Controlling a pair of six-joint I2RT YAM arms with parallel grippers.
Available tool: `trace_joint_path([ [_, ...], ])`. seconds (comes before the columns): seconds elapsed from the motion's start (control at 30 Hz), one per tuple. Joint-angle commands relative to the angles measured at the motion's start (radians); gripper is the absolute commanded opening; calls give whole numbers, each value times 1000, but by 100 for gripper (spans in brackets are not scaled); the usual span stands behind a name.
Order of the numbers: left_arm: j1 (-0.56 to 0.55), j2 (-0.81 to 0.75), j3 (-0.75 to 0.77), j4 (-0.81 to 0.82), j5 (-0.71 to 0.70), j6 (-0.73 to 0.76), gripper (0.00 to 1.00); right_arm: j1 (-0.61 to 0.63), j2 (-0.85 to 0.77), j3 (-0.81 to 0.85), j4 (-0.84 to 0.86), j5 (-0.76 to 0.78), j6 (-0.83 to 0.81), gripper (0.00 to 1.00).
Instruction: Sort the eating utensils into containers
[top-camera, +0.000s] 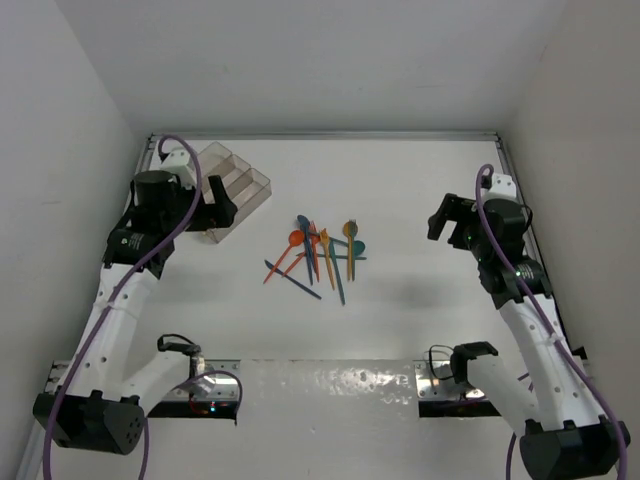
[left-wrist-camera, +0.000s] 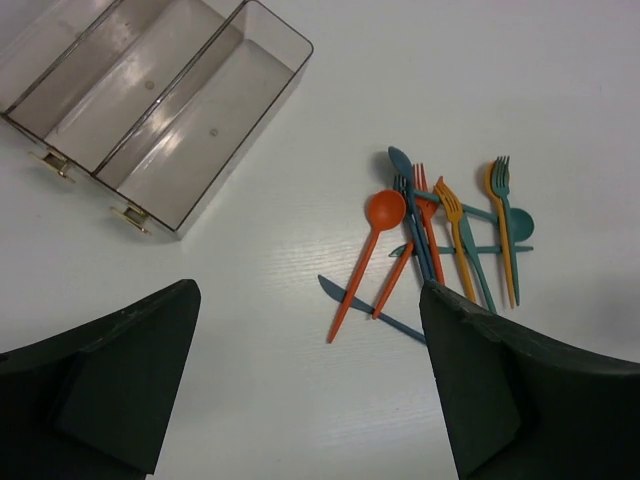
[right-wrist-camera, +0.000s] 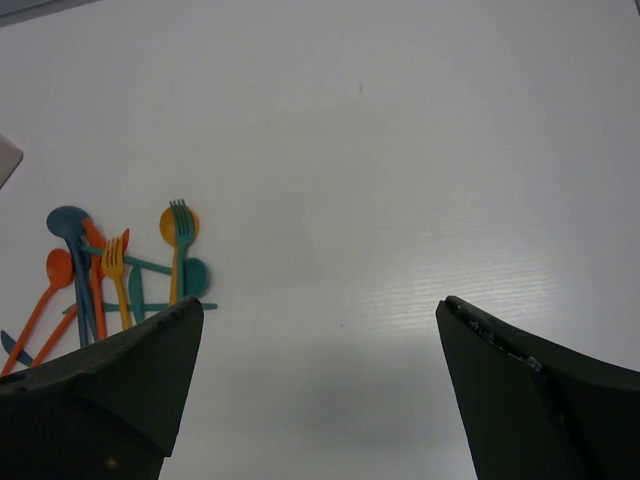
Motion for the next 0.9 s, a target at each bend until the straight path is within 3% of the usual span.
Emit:
trace_joint_path([
  [0.0, -11, 0, 7, 20, 74, 74, 89, 0, -25, 3, 10, -14, 25, 99],
  [0.1, -52, 36, 19, 5, 50, 100, 85, -1, -40, -15, 13, -36, 20, 99],
  [0.33, -305, 196, 51, 35, -81, 80, 75, 0, -39, -32, -1, -126, -34, 99],
  [0.57, -341, 441, 71, 72, -69, 112, 61, 2, -33, -47, -16, -208, -34, 98],
  [0.7, -344, 619, 126, 51, -107, 153, 44, 0, -20, -57, -30, -220, -40, 97],
  [0.87, -344, 747, 159, 77, -107, 198, 42, 0, -20, -58, -30, -243, -43, 97],
])
